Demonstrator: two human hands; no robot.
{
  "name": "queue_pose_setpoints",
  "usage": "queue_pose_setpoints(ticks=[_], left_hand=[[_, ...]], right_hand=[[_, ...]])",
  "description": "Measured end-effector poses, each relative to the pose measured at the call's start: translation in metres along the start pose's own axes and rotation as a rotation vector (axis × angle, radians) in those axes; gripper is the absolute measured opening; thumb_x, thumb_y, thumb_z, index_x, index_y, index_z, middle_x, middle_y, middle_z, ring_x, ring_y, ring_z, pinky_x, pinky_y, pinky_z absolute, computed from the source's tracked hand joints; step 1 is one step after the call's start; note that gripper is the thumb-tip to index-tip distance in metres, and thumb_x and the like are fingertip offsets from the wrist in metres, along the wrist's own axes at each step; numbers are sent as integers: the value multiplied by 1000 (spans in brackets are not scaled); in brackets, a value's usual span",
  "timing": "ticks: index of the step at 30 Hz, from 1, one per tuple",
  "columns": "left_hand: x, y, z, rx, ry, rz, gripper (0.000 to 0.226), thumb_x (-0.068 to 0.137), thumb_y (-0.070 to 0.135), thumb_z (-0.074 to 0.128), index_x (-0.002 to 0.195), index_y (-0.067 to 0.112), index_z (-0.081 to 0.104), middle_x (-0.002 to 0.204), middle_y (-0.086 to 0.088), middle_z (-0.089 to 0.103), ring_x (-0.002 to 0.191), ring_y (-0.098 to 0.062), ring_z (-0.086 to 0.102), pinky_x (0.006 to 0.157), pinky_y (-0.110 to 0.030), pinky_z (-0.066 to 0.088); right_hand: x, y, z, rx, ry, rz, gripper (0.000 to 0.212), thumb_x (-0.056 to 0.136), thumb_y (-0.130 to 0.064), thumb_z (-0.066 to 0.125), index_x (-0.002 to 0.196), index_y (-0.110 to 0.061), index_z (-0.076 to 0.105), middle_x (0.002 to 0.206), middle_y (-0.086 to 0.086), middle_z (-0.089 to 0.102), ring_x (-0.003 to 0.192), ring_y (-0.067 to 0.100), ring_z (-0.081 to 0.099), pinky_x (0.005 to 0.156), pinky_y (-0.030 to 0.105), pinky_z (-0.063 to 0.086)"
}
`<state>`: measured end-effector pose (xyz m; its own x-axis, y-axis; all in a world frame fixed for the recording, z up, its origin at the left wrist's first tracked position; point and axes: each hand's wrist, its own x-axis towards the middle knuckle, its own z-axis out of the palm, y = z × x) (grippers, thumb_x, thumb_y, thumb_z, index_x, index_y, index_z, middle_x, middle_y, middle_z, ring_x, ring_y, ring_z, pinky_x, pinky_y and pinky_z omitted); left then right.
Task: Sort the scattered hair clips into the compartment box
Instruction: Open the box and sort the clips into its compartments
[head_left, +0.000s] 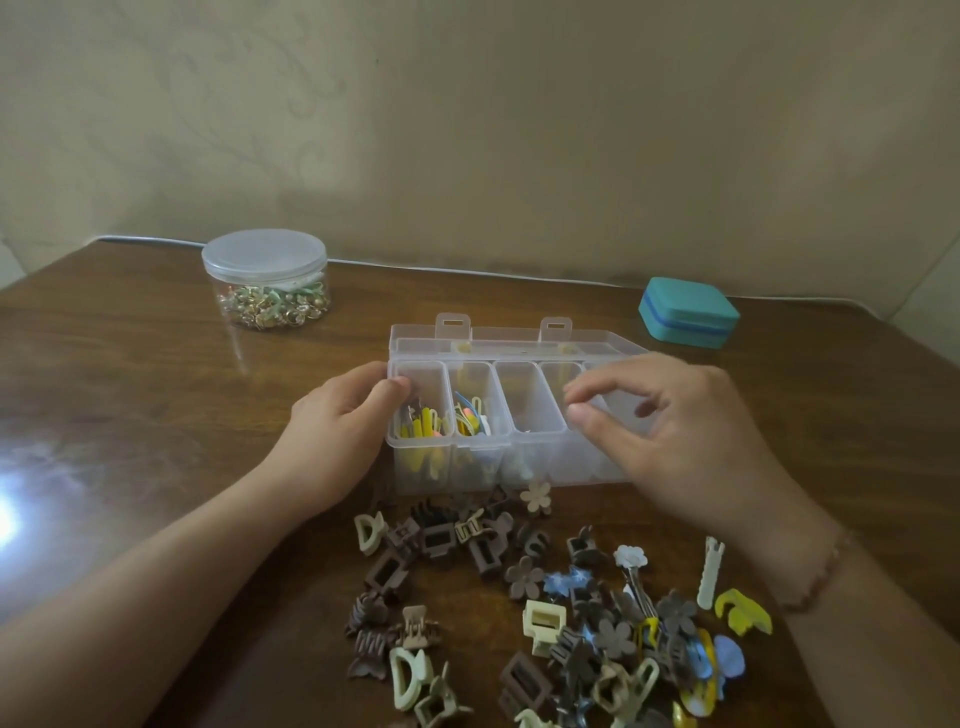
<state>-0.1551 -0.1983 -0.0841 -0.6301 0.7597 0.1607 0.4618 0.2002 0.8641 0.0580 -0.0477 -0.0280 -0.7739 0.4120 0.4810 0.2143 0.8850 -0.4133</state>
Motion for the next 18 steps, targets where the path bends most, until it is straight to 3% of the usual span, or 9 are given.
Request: queue_pose_setpoints(ticks=[3, 5, 8, 11, 15, 18], left_hand=[[0, 0, 0, -1, 1, -4, 56, 73, 64, 32, 98, 32, 71, 103, 14, 73, 106, -9, 63, 102, -47, 45], [1, 0, 1, -1, -1, -3, 56, 73, 64, 32, 98, 32, 71, 103, 14, 73, 106, -10, 63, 102, -47, 45], [1, -2, 1, -3, 10, 3, 54, 73, 64, 32, 97, 33, 71, 102, 14, 73, 106, -10, 63, 102, -46, 45], [1, -1, 1, -3, -4, 8, 55, 74, 63, 32, 99, 33, 71, 103, 14, 73, 106, -10, 63, 103, -47, 45], [2, 0, 1, 3, -13, 22, 57, 75, 63, 31, 101, 31, 71, 105, 12, 73, 107, -11, 63, 103, -48, 45], [1, -1, 0, 3, -7, 24, 56, 75, 62, 31, 100, 31, 71, 104, 12, 73, 107, -12, 63, 104, -49, 44]], right_hand=[[-3, -3, -20, 53, 24, 1, 7, 83, -25, 68, 86, -31, 68, 80, -19, 66, 79, -10, 58, 57, 7, 43], [-6, 4, -42, 38, -32, 64, 2, 80, -33, 68, 78, -34, 69, 69, -14, 66, 74, -7, 60, 55, 10, 44], [-13, 24, -71, -110, -441, 297, 22, 67, -59, 63, 80, -41, 68, 70, -17, 70, 68, 1, 64, 62, 24, 50], [-19, 33, -68, -214, -897, 530, 22, 76, -50, 71, 95, -42, 63, 75, -16, 73, 68, 6, 69, 64, 25, 55], [-16, 39, -51, -226, -932, 498, 13, 81, -34, 75, 85, -35, 64, 74, -11, 73, 73, 12, 71, 70, 28, 57], [-17, 35, -53, -167, -891, 425, 10, 81, -35, 74, 82, -38, 65, 77, -13, 72, 75, 11, 69, 72, 32, 58]])
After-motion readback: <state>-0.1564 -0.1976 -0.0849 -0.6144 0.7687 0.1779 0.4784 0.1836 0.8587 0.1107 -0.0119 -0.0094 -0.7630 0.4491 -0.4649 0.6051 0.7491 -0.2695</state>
